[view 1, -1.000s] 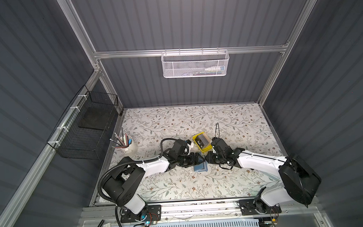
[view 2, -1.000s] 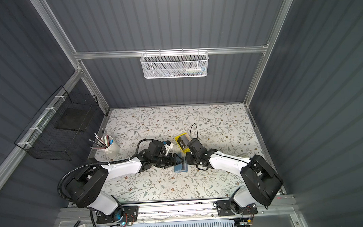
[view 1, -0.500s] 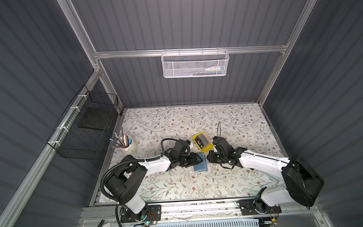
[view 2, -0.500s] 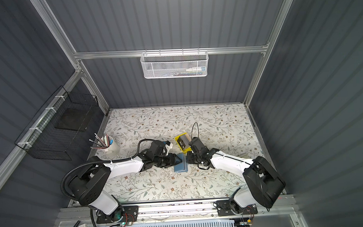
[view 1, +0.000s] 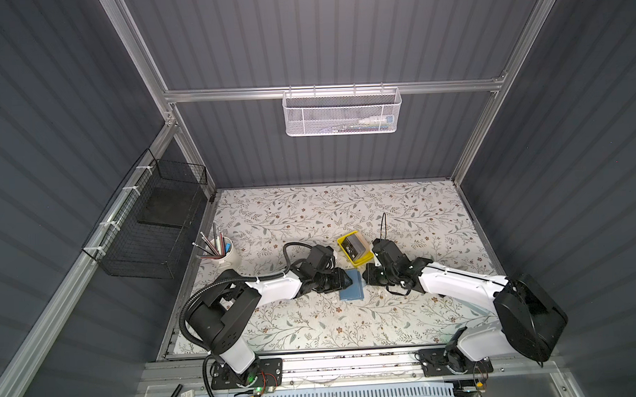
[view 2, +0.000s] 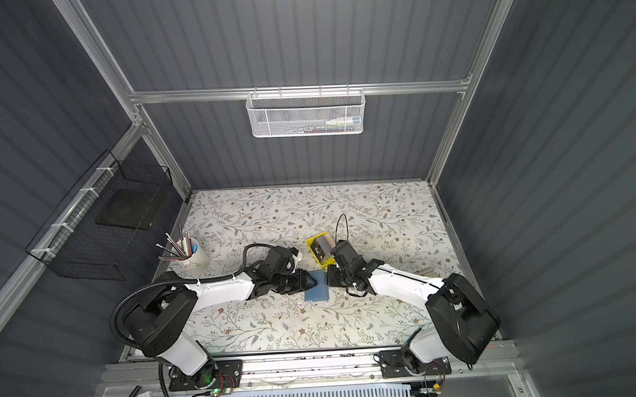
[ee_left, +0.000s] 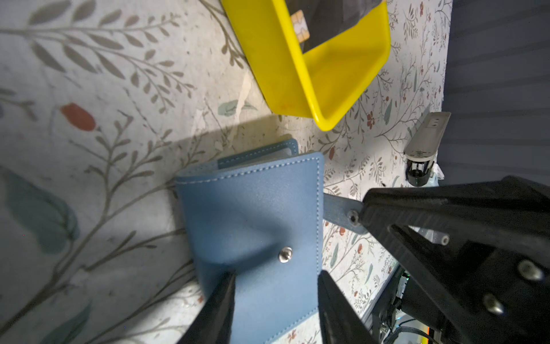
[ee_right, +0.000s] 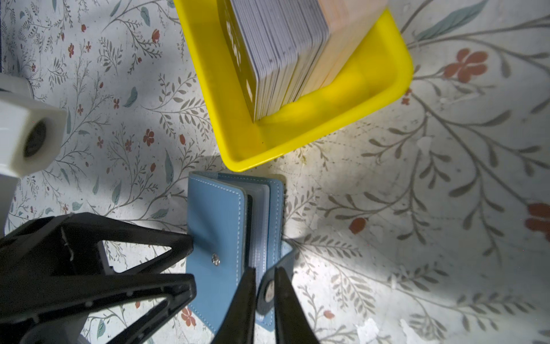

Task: Insert credit cards into a card holder
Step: Close the card holder at the center of the table.

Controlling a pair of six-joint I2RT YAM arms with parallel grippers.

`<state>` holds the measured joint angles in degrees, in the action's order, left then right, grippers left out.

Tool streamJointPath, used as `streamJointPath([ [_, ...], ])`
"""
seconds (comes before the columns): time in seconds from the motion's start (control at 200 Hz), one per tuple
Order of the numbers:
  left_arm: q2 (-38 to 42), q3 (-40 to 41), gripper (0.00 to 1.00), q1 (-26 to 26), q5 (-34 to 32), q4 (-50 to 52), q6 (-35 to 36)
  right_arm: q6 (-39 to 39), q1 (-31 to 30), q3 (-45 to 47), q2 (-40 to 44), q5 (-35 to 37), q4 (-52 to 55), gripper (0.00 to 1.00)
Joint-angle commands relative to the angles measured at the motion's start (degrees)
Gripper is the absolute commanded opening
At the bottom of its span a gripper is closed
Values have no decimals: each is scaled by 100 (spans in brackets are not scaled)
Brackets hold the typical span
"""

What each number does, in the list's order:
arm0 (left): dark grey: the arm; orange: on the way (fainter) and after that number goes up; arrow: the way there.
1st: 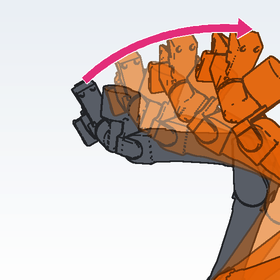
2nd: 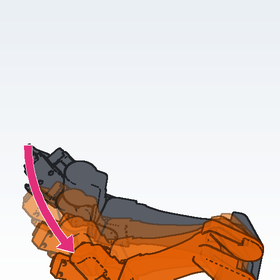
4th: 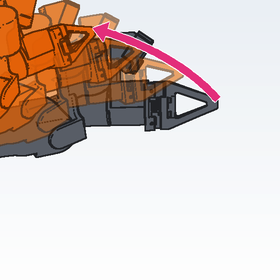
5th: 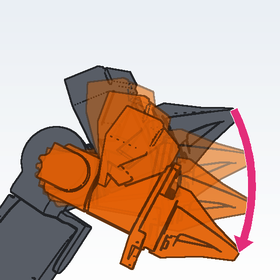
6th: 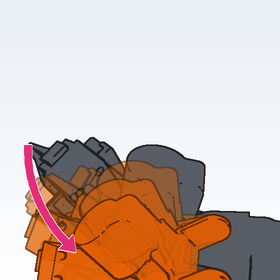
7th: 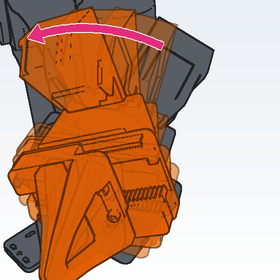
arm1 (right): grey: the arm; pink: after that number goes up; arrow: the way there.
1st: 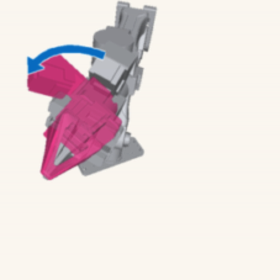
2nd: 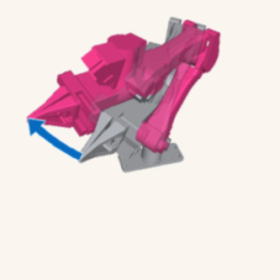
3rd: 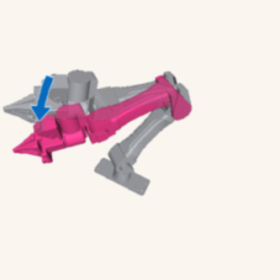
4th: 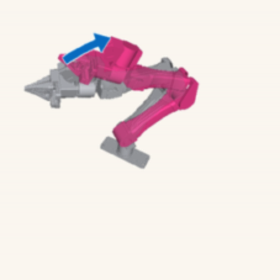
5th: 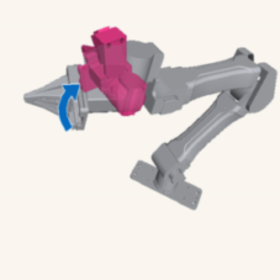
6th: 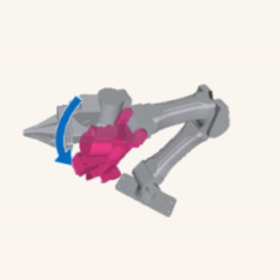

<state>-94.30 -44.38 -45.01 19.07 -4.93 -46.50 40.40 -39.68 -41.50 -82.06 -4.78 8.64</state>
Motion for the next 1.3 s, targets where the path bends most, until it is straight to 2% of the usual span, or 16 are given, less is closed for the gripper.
streamJointPath([
  [0.0, -139, -144, 46, -49, -312, 452, 166, -76, 22, -6, 53, 2, 173, 16],
  [0.45, -255, -290, 46, -139, -482, 710, 223, -71, 26, 45, 119, 116, 322, 5],
  [0.705, -277, -318, 46, -156, -502, 779, 239, -2, 18, 1, 68, -85, 168, 0],
  [0.871, -290, -298, 38, -156, -520, 781, 185, 199, -30, -21, -29, -285, -118, 0],
  [1.291, -359, -295, 29, -170, -444, 671, 126, 379, -295, -260, -467, -377, -341, 0],
])
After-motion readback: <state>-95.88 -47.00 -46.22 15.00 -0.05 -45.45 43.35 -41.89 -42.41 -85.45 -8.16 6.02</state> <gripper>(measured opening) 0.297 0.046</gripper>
